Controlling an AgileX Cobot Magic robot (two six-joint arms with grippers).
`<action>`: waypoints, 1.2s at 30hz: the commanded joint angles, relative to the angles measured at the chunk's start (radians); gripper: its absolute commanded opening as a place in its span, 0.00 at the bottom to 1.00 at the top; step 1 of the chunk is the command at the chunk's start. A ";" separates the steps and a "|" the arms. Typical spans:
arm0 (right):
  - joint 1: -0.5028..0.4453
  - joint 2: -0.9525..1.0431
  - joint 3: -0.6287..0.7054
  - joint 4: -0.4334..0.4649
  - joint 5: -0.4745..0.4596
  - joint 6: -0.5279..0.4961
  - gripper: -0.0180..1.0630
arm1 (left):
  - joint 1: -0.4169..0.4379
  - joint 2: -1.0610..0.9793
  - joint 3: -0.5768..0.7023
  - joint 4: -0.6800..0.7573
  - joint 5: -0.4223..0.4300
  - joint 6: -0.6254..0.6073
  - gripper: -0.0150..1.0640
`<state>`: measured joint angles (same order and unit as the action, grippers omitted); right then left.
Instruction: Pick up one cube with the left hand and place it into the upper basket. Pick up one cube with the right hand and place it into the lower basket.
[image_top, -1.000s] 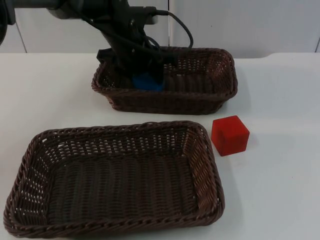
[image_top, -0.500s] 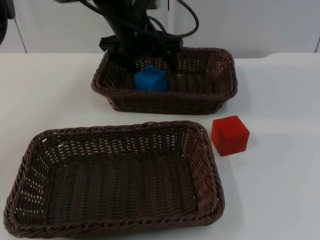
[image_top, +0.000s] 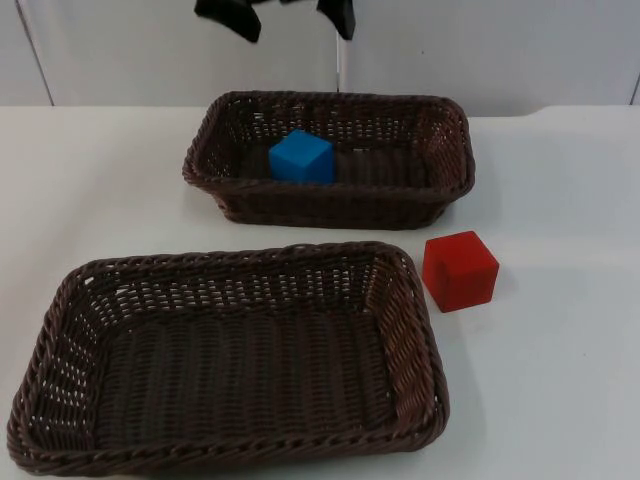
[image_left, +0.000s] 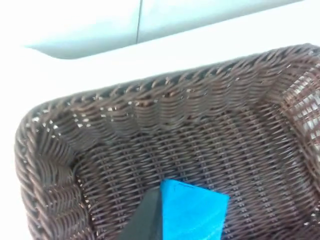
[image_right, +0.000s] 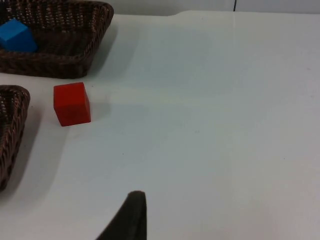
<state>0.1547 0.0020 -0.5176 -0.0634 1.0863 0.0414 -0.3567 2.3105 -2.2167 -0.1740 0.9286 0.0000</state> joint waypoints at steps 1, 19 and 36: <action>-0.006 -0.002 0.002 -0.008 -0.007 -0.010 0.98 | -0.005 -0.035 -0.005 0.015 0.021 -0.009 0.86; -0.006 -0.002 0.002 -0.008 -0.007 -0.010 0.98 | -0.014 -0.260 0.194 0.160 0.006 -0.069 0.86; -0.006 -0.002 0.002 -0.010 -0.007 -0.010 0.98 | -0.014 -0.528 0.652 0.167 -0.234 -0.069 0.86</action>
<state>0.1547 0.0020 -0.5176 -0.0702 1.0863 0.0395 -0.3668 1.8234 -1.6068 -0.0082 0.7314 -0.0598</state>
